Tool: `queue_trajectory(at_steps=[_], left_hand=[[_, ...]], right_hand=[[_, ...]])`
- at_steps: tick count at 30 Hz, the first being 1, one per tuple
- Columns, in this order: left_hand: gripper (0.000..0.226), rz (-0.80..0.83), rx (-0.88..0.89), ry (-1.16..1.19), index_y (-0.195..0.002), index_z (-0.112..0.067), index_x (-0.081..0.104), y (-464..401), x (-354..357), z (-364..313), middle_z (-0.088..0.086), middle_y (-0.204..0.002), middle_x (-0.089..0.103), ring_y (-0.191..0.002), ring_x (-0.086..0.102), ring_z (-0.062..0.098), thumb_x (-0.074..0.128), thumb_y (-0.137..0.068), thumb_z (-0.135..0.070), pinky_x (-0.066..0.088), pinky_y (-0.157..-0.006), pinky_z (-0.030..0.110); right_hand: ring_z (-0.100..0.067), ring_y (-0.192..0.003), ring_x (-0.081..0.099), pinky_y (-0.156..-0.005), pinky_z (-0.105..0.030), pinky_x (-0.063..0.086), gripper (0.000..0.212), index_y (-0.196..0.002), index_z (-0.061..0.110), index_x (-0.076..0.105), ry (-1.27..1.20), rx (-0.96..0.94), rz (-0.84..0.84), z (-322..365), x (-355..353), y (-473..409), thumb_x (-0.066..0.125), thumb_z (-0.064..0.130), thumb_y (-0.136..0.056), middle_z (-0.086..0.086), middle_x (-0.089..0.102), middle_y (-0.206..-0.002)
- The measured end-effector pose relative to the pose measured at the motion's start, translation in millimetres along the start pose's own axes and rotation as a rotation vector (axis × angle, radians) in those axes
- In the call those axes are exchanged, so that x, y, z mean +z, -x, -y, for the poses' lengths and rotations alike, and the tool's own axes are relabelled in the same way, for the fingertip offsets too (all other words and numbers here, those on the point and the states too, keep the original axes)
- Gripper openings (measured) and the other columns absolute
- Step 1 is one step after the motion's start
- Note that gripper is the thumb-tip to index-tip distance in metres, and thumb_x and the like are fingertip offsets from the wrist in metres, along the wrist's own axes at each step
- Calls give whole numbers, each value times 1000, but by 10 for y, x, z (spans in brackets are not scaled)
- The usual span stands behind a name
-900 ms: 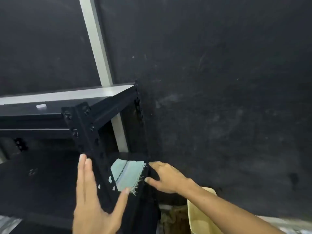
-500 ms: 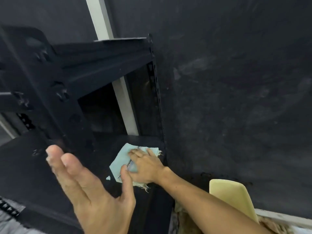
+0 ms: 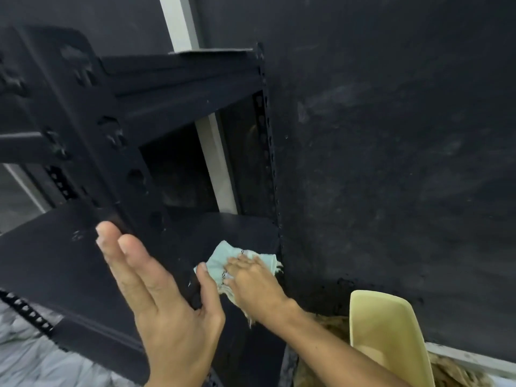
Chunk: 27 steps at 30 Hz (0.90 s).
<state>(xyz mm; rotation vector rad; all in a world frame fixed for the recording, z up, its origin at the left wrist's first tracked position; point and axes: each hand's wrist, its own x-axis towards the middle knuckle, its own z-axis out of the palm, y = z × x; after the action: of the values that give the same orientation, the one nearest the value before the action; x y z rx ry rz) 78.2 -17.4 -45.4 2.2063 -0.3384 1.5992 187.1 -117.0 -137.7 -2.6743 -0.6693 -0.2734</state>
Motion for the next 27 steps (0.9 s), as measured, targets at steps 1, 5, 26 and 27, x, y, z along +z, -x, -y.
queue_trajectory(at_steps=[1, 5, 26, 27], left_hand=[[114, -41, 7, 28, -161, -22, -18, -18, -61, 74, -5, -173, -19, -160, -13, 19, 66, -86, -1, 8, -129, 50], [103, 86, -95, 167, -159, 4, -5, 44, -140, -158, 25, -170, -4, -160, -9, 25, 65, -83, -2, 19, -128, 56], [79, 1688, -492, 425, -164, -15, 19, 2084, 1409, -2239, 7, -163, 42, -147, 44, 28, 48, -101, -53, 38, -116, 35], [82, 1736, -478, 401, -163, -13, 16, 2191, 1593, -2290, 9, -159, 48, -143, 48, 29, 48, -100, -54, 41, -113, 36]], right_hand=[[-26, -147, 24, -120, -40, 8, 44, -142, 3, 44, 37, 9, 15, 4, -3, 110, 39, 25, -104, -13, 38, -155], [-32, -143, 32, -122, -39, 14, 42, -140, -2, 43, 22, 3, 40, -19, -189, 713, 42, 15, -101, -21, 39, -152], [-12, -68, 62, -58, -25, 44, 27, -101, 15, 60, -228, 944, -317, -1516, -852, 3813, 41, 33, -103, 7, 58, -68], [-6, -61, 60, -52, -19, 42, 24, -103, 18, 58, -251, 966, -331, -1629, -755, 3872, 41, 34, -103, 8, 57, -64]])
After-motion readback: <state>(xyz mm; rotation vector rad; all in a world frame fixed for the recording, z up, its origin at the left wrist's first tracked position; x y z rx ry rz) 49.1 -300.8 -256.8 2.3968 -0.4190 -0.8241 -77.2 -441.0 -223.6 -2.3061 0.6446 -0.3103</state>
